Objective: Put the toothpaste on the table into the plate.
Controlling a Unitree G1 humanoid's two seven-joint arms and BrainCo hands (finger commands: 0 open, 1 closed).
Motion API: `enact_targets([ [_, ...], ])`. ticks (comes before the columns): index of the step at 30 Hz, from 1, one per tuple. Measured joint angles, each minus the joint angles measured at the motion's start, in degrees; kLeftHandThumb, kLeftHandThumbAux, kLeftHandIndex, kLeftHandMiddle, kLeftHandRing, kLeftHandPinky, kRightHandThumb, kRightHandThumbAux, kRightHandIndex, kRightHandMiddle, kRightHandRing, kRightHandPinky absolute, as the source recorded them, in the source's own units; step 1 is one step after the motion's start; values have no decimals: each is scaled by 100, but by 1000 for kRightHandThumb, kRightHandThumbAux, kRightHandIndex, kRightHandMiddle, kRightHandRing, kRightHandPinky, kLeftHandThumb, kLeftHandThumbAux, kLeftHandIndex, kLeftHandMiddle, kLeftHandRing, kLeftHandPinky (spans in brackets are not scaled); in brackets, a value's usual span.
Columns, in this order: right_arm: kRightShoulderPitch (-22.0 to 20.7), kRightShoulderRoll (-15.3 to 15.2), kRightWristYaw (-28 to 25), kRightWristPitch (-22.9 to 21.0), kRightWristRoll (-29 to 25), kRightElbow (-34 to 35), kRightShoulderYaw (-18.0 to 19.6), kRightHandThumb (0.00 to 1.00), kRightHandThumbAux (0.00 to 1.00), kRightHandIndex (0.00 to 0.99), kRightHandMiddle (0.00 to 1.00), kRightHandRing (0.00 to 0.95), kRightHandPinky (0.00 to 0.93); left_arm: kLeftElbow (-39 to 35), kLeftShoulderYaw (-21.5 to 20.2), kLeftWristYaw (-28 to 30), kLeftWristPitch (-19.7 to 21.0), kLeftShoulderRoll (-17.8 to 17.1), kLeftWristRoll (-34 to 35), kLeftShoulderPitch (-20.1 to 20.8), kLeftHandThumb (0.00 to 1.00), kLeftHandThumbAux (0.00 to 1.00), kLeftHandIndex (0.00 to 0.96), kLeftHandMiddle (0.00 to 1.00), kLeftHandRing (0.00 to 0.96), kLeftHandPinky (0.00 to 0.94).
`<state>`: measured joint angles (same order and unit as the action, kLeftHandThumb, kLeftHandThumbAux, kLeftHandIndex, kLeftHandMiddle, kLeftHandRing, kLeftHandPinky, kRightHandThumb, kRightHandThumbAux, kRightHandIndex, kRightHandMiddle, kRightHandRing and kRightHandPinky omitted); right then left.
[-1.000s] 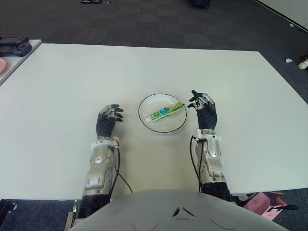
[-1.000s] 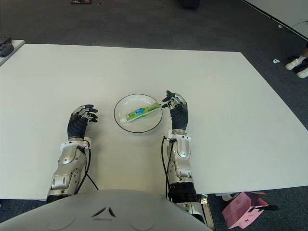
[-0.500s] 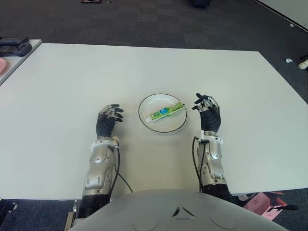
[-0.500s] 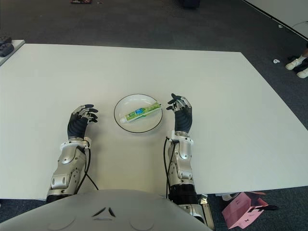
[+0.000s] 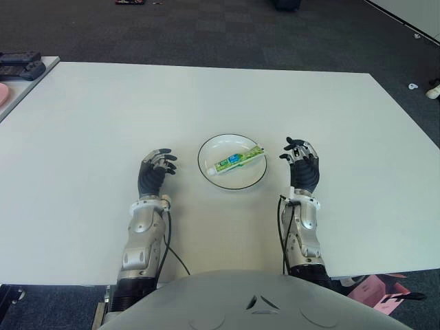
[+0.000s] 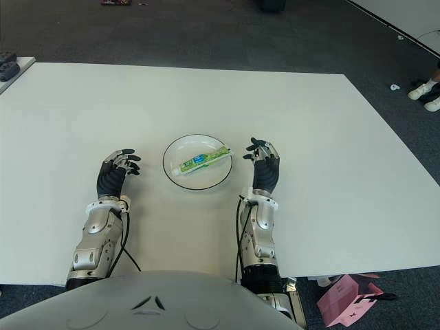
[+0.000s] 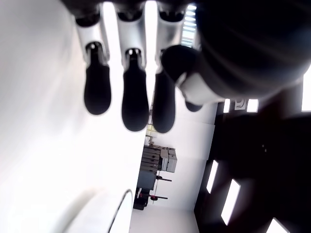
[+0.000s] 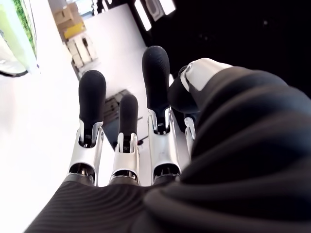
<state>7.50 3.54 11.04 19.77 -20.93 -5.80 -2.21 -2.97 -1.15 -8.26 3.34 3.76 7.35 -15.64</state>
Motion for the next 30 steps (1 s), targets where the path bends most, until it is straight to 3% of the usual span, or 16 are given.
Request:
enact_targets([
  [13, 99, -2, 441, -54, 105, -175, -51, 705, 721, 433, 580, 532, 511, -46, 16, 0, 91, 0, -17, -4, 832, 681, 392, 514, 623, 601],
  [30, 159, -5, 365, -358, -32, -313, -80, 705, 724, 433, 599, 566, 556, -137, 46, 0, 255, 3, -75, -14, 833, 681, 391, 519, 626, 601],
])
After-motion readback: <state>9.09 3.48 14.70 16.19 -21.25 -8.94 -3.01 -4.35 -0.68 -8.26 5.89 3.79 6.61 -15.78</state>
